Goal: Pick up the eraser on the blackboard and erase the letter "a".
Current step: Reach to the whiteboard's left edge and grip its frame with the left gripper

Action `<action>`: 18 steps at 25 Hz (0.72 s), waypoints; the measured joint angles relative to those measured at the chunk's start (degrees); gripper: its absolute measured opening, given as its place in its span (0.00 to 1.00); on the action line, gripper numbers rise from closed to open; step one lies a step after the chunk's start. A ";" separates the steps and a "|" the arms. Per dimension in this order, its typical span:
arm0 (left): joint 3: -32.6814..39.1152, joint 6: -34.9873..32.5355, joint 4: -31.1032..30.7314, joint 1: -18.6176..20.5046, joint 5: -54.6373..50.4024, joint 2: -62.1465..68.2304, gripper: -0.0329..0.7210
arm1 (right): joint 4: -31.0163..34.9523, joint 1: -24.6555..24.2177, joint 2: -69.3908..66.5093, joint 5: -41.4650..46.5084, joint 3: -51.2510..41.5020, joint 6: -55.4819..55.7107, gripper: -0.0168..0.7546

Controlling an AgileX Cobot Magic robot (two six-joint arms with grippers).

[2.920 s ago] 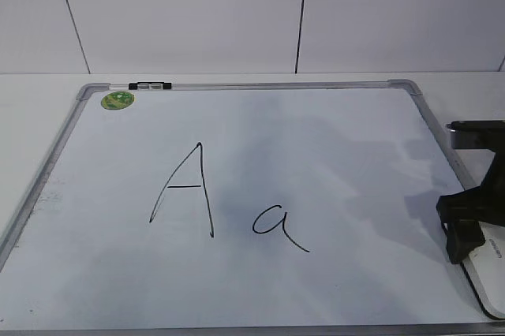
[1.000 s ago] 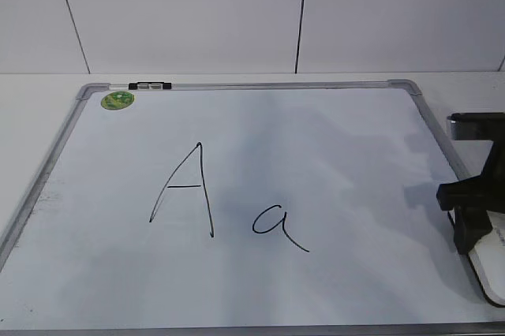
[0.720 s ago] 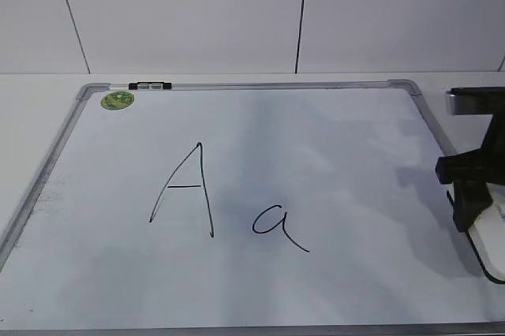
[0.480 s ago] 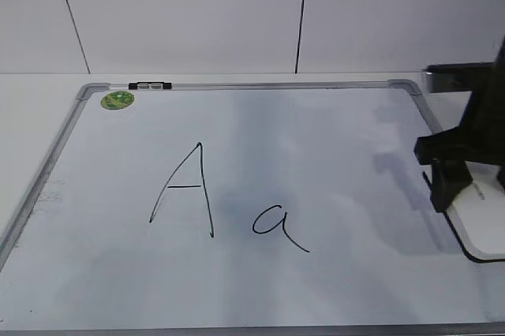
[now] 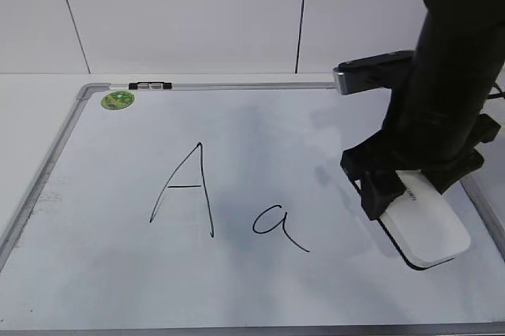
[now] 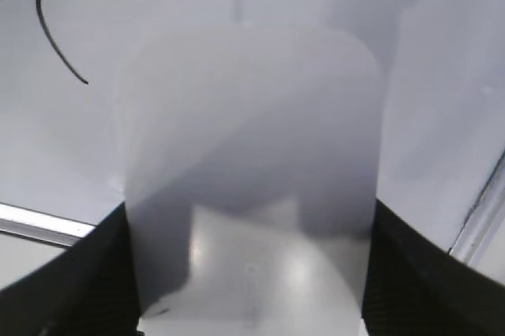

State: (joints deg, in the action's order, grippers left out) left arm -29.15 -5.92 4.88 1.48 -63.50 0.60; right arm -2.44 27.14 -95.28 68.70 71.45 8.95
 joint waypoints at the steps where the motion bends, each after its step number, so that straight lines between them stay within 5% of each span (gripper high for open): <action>1: 0.00 0.00 0.00 0.00 0.00 0.00 0.36 | 0.00 0.56 0.00 0.00 0.00 0.00 0.71; 18: 0.00 0.00 -1.42 0.00 0.39 1.15 0.36 | 0.01 3.53 0.00 0.87 0.00 -0.12 0.71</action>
State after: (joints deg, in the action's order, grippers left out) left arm -29.15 -5.92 3.46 1.48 -63.11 1.74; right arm -2.43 30.67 -95.28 69.57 71.45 8.83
